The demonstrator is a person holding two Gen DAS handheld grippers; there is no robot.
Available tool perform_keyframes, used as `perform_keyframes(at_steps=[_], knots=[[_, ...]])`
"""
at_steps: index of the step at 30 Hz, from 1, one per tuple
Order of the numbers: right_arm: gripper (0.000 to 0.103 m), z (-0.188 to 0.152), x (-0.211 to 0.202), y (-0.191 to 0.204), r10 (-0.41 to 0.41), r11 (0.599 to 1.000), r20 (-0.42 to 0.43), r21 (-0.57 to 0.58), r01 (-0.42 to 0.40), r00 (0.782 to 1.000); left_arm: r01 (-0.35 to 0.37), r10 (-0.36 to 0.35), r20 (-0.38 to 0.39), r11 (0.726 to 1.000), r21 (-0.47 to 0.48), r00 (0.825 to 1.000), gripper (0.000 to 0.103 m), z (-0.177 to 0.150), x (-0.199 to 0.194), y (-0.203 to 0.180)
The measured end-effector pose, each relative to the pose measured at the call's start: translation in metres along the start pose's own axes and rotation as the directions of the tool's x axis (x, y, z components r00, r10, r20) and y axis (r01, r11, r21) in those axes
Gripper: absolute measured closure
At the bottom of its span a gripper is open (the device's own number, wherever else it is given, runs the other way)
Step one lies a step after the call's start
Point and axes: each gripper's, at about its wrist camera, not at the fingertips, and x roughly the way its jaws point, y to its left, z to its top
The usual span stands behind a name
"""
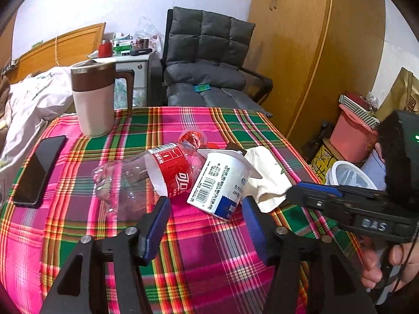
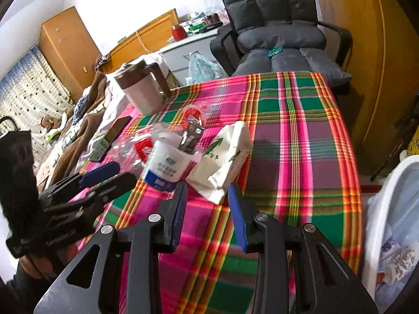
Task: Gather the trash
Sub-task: 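Grasp the white yogurt cup with the left tool while the right tool grasps the white cloth bag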
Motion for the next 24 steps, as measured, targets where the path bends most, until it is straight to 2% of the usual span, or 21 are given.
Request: perform_keyframes(at_steps=[8,9,10,13,19,24], knots=[[0.068,0.002,0.012,-0.011,-0.005,0.999,-0.015,0.036,0.005,1.0,0.032,-0.031,-0.041,0.999,0.041,0.999,0.042,0.004,0.023,-0.007],[0.07,0.002,0.011,-0.012,-0.006,0.999,-0.011,0.037,0.006,1.0,0.034,-0.032,-0.047,0.998,0.043,0.998,0.042,0.004,0.026,-0.008],[0.08,0.001,0.009,-0.014,-0.004,0.999,-0.009,0.038,0.004,1.0,0.033,-0.031,-0.05,0.998,0.046,0.998,0.042,0.005,0.029,-0.009],[0.087,0.001,0.001,-0.019,-0.003,0.999,0.002,0.038,0.003,1.0,0.029,-0.026,-0.061,0.998,0.051,0.998,0.042,0.006,0.037,-0.012],[0.09,-0.001,-0.008,-0.027,0.0,0.999,0.011,0.041,0.0,1.0,0.003,0.003,-0.084,0.997,0.073,0.996,0.042,0.008,0.051,-0.019],[0.091,-0.001,-0.007,-0.032,0.006,0.998,0.014,0.06,-0.007,1.0,0.013,-0.004,-0.102,0.996,0.092,0.995,0.042,0.008,0.06,-0.024]])
